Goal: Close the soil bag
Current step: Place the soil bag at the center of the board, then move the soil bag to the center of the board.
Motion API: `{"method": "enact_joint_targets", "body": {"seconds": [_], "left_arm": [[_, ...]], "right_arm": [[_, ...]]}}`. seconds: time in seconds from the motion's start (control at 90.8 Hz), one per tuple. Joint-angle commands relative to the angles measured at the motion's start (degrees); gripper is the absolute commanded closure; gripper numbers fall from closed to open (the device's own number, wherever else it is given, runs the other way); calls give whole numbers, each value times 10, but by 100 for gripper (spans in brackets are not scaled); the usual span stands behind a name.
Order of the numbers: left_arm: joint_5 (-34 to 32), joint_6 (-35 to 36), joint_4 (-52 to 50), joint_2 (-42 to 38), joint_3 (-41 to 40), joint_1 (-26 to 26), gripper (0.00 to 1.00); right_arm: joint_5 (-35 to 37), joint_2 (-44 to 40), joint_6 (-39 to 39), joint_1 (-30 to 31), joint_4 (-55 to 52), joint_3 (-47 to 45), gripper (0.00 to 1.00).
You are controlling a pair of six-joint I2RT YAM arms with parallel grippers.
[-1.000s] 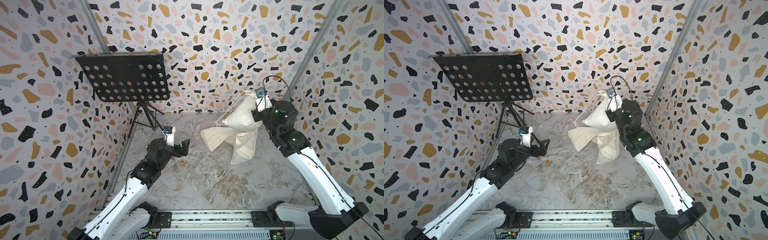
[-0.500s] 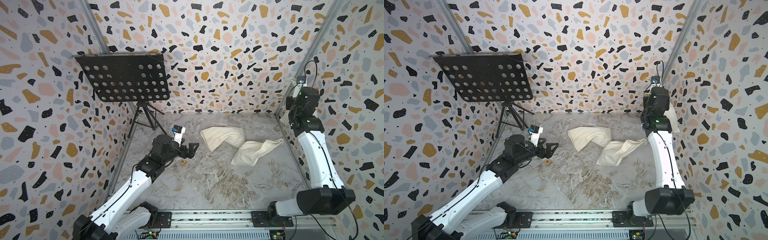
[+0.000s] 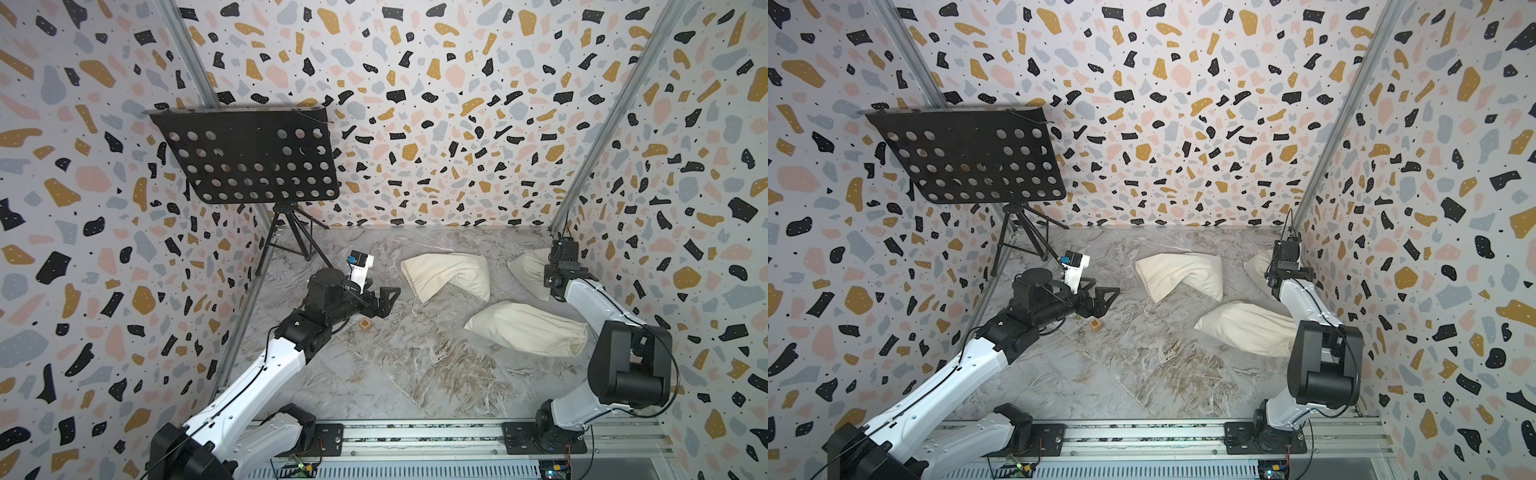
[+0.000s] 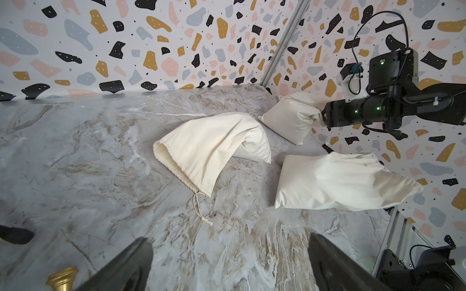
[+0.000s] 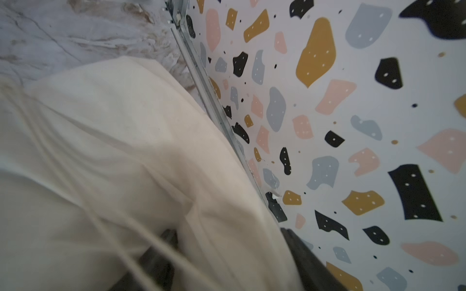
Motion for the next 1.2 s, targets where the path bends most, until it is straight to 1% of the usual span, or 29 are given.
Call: {"method": "enact_joint_targets", "body": {"seconds": [0.0, 0.066, 0.132, 0.176, 0.275, 0.33, 0.385, 0.462, 0.551, 0.573, 0.595, 0.639, 0.716, 0.771, 0.826, 0.969, 1.013, 1.079, 1.189], "left_arm": [[9, -1, 24, 0, 14, -4, 0], [8, 0, 25, 2, 14, -3, 0], [10, 3, 25, 5, 14, -3, 0], [9, 4, 24, 6, 15, -4, 0], [8, 8, 20, 5, 14, -3, 0], [7, 9, 20, 2, 13, -3, 0], [6, 11, 20, 0, 12, -4, 0], [6, 12, 20, -1, 11, -4, 0], [5, 14, 19, -2, 9, -3, 0], [5, 13, 18, -3, 9, -3, 0], [5, 13, 17, -3, 9, -3, 0], [5, 11, 17, -6, 9, -3, 0], [4, 9, 20, -11, 4, -3, 0], [4, 7, 18, -14, 3, -3, 0], [0, 8, 17, -16, 1, -4, 0], [-7, 2, 18, -18, -4, -3, 0], [-10, -3, 20, -20, -6, -3, 0], [-16, -10, 27, -24, -12, -4, 0], [-34, -21, 29, -34, -25, -3, 0]], "right_arm": [[-33, -64, 72, -2, -96, 35, 20], [-82, -96, 112, 3, -167, 54, 18], [-116, -134, 135, 18, -212, 53, 16], [-112, -164, 157, 31, -227, 39, 16], [-98, -268, 174, 42, -205, -30, 14], [-111, -313, 177, 43, -215, -49, 14], [-134, -338, 185, 52, -242, -54, 14], [-201, -344, 200, 63, -256, -81, 12], [-263, -317, 218, 69, -242, -129, 9], [-275, -305, 222, 71, -231, -141, 4], [-290, -295, 228, 73, -219, -154, 1], [-309, -275, 239, 82, -190, -178, 0], [-317, -236, 243, 107, -155, -202, 1], [-330, -205, 239, 124, -137, -210, 3], [-354, -179, 231, 145, -120, -214, 9], [-410, -121, 230, 217, -67, -213, 42], [-420, -102, 234, 245, -49, -204, 49], [-425, -66, 243, 295, -23, -184, 53], [-425, 13, 275, 360, 35, -136, 53]]}}
